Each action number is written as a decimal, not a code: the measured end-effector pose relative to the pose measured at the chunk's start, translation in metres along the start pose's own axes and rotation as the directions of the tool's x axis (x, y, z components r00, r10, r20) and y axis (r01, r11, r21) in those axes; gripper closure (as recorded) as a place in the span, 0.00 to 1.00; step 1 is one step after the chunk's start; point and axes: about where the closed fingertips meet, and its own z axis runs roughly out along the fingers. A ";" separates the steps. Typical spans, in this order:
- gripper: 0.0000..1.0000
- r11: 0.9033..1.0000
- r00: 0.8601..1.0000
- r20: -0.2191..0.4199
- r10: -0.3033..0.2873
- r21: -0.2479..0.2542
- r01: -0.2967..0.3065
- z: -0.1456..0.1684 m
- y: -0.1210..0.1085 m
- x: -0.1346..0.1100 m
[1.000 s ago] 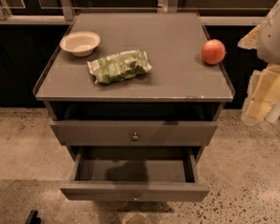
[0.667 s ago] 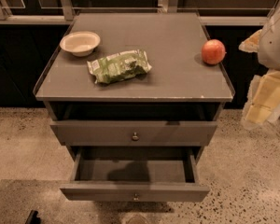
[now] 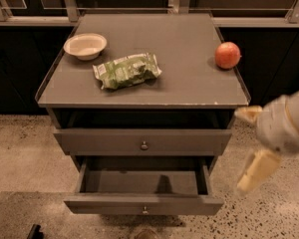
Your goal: Close middle drawer
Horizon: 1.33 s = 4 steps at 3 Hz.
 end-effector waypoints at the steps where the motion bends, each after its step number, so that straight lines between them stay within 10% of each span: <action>1: 0.00 0.982 0.981 0.105 0.163 -0.112 -0.152 0.101 0.034 0.052; 4: 0.65 0.968 0.969 0.109 0.222 -0.143 -0.206 0.144 0.046 0.075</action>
Offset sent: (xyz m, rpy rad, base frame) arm -0.0163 0.0062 -0.1013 0.1531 0.1012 -0.0679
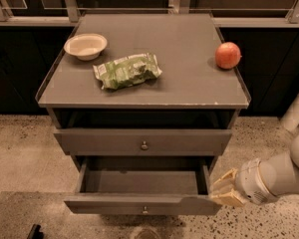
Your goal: Close middle drawer
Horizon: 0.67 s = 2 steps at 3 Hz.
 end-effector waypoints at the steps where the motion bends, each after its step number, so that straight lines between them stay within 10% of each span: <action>1: 0.88 0.998 0.998 0.023 0.063 -0.011 -0.063 0.012 -0.010 0.017; 2: 1.00 0.982 0.978 0.089 0.187 -0.008 -0.187 0.036 -0.033 0.059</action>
Offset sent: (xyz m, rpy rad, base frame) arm 0.0228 -0.0751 -0.1319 0.2188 0.1136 -0.3195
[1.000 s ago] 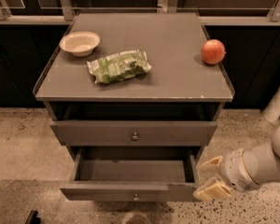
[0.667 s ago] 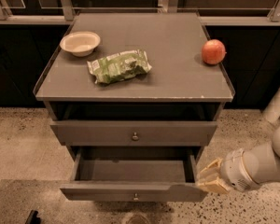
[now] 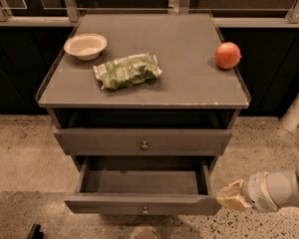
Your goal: Close middle drawer
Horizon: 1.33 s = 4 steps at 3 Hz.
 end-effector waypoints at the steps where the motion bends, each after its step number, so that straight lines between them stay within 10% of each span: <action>1: 1.00 0.994 0.992 0.075 0.106 -0.007 -0.106 0.023 -0.024 0.037; 4: 1.00 0.957 0.931 0.238 0.276 -0.161 -0.243 0.110 -0.046 0.080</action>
Offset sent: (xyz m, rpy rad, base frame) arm 0.0140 -0.0360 -0.1342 0.3075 0.0983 -0.2023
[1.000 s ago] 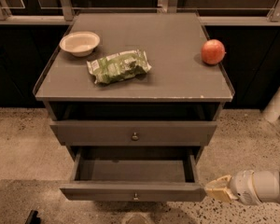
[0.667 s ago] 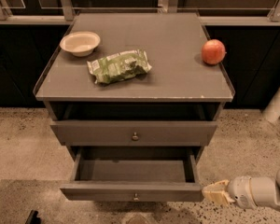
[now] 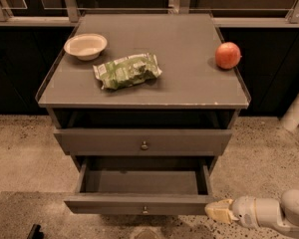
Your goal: Close middle drawer
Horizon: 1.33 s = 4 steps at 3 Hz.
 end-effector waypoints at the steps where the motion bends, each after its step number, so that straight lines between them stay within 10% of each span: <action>1: 1.00 1.000 1.000 -0.005 0.023 -0.020 -0.023 0.022 -0.004 0.008; 4: 1.00 1.000 0.994 -0.109 0.028 0.003 -0.027 0.060 -0.022 0.017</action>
Offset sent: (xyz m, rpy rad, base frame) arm 0.0100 0.0303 -0.0597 -0.0483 0.0977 0.0106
